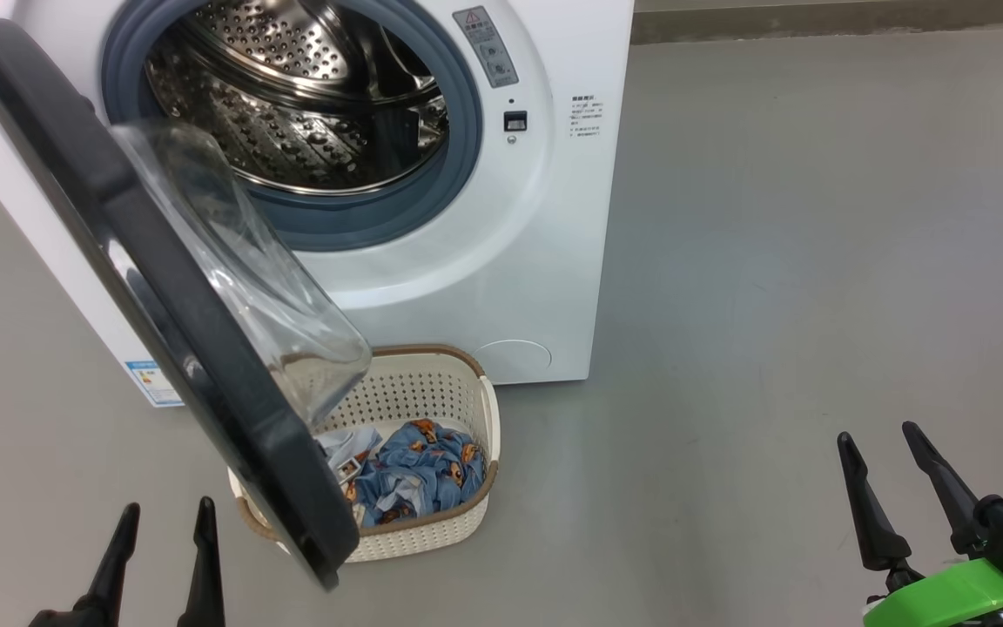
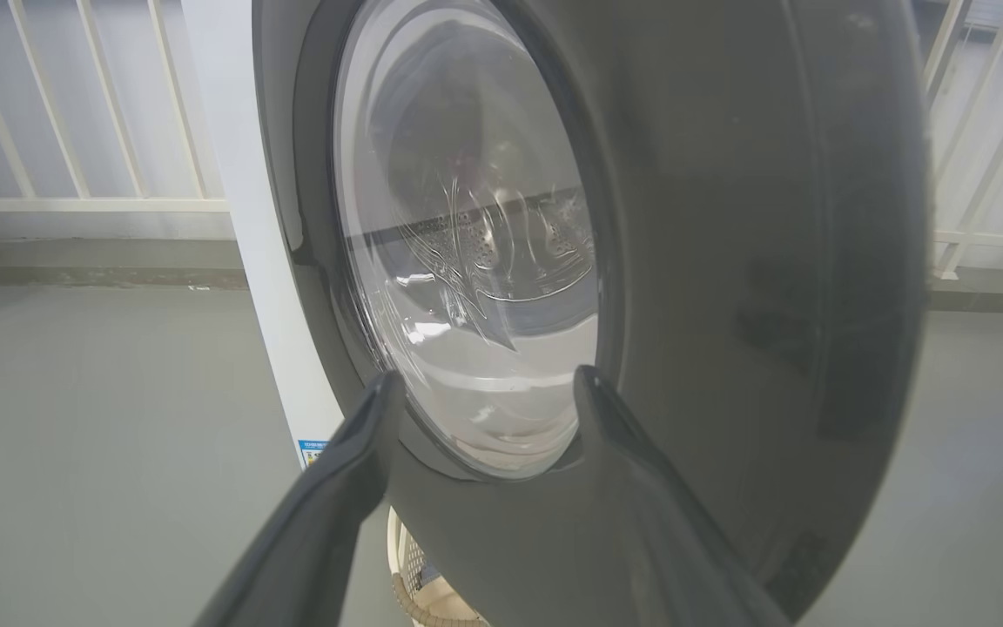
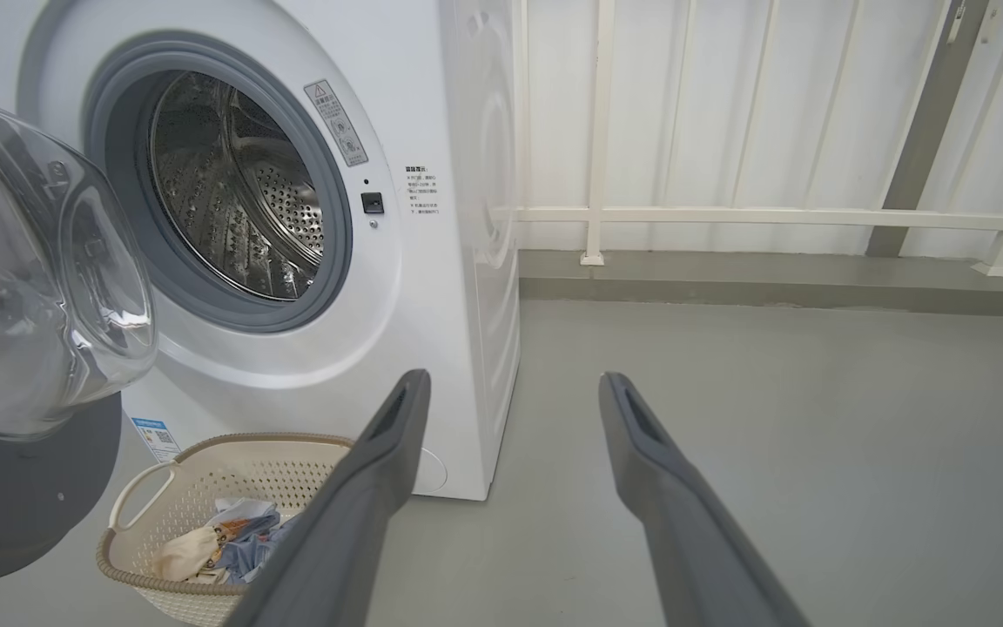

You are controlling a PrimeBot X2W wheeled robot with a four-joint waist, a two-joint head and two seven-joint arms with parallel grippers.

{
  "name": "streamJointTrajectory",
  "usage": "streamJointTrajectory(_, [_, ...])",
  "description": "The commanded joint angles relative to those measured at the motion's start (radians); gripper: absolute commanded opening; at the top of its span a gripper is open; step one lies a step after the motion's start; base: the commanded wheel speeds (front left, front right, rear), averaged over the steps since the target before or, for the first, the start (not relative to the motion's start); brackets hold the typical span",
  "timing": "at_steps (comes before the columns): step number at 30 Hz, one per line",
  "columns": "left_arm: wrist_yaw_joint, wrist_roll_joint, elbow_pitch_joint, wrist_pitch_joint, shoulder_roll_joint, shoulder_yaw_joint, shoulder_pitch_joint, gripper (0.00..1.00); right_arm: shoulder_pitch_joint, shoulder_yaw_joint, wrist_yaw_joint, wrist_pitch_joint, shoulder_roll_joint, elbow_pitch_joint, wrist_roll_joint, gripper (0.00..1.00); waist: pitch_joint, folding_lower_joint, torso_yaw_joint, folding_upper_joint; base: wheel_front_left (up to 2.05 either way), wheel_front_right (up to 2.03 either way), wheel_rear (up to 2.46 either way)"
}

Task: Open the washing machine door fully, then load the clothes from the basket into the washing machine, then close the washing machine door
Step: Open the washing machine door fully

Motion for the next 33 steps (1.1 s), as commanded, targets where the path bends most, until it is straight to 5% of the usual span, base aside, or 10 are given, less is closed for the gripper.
streamJointTrajectory(1, [0.0, 0.012, -0.028, -0.006, 0.007, 0.033, -0.021, 1.0, -0.004, 0.014, 0.002, -0.012, -0.012, -0.023, -0.004, 1.0, 0.0, 0.0, 0.002, 0.0, 0.0, 0.0, 0.0])
streamJointTrajectory(28, [-0.001, 0.001, -0.024, -0.006, 0.005, 0.013, -0.031, 1.0, -0.008, 0.036, 0.002, -0.012, -0.008, 0.024, 0.008, 1.0, -0.005, 0.0, 0.034, 0.0, 0.0, 0.0, 0.0])
streamJointTrajectory(30, [-0.001, -0.001, -0.02, -0.006, 0.005, 0.011, -0.03, 0.0, -0.01, 0.037, 0.002, -0.012, -0.008, 0.026, 0.009, 1.0, -0.003, 0.0, 0.036, 0.0, 0.0, 0.0, 0.0])
streamJointTrajectory(33, [-0.001, -0.004, -0.019, -0.006, 0.005, 0.006, -0.03, 0.0, -0.013, 0.043, 0.002, -0.012, -0.008, 0.031, 0.011, 1.0, -0.002, 0.0, 0.037, 0.0, 0.0, 0.0, 0.0])
